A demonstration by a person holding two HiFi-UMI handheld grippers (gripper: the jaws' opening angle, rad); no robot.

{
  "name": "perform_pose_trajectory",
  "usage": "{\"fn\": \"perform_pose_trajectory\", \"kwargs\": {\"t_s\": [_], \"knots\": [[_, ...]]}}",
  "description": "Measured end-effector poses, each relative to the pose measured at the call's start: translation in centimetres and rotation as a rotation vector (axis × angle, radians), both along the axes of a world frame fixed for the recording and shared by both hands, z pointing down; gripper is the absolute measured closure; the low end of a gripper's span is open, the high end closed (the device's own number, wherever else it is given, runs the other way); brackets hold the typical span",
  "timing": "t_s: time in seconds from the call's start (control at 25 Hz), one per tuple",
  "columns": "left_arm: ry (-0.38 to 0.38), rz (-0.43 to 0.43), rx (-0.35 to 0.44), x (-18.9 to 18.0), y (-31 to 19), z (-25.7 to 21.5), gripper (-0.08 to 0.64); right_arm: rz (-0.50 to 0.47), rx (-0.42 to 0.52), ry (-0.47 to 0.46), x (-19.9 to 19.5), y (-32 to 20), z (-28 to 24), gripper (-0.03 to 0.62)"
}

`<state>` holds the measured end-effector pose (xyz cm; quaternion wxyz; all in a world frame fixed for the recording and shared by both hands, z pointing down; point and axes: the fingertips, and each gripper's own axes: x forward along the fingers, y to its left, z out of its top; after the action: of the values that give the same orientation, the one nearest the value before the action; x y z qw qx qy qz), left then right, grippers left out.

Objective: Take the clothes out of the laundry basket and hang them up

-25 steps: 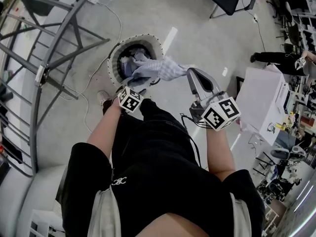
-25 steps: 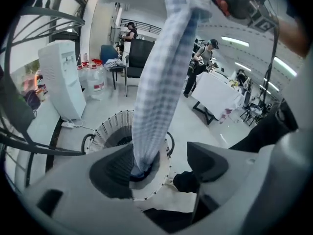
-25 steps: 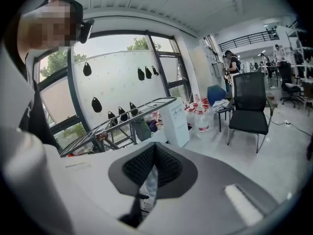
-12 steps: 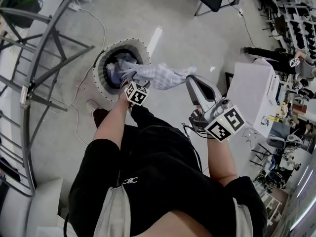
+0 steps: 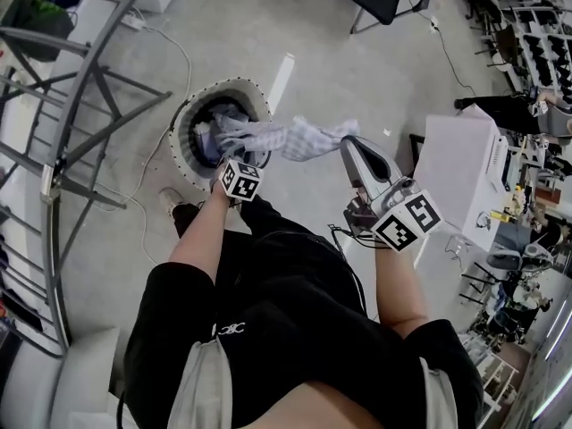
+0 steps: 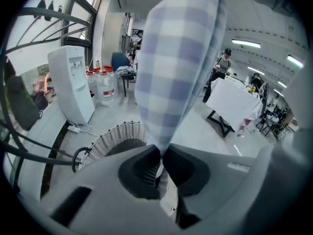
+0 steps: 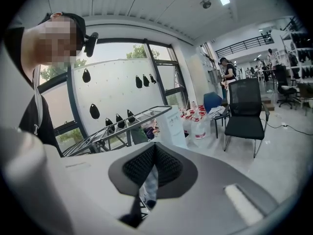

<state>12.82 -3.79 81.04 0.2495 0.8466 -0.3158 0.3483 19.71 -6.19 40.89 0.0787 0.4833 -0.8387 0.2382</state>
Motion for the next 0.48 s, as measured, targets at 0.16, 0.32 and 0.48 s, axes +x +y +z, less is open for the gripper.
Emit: {"fn": "perform_pose_trajectory", "kwargs": {"t_s": [0.16, 0.32, 0.48], "knots": [[-0.037, -0.065, 0.013, -4.0, -0.3, -1.3, 0.538, 0.009, 0.012, -0.013, 0.5, -0.6, 0.3, 0.580], [-0.052, -0.151, 0.045, -7.5, -0.7, -4.0, 0.538, 0.026, 0.036, -0.034, 1.4, -1.2, -0.2, 0.579], [-0.069, -0.211, 0.109, -10.4, -1.4, -8.0, 0.538, 0.031, 0.069, -0.045, 2.3, -2.0, -1.1, 0.579]]}}
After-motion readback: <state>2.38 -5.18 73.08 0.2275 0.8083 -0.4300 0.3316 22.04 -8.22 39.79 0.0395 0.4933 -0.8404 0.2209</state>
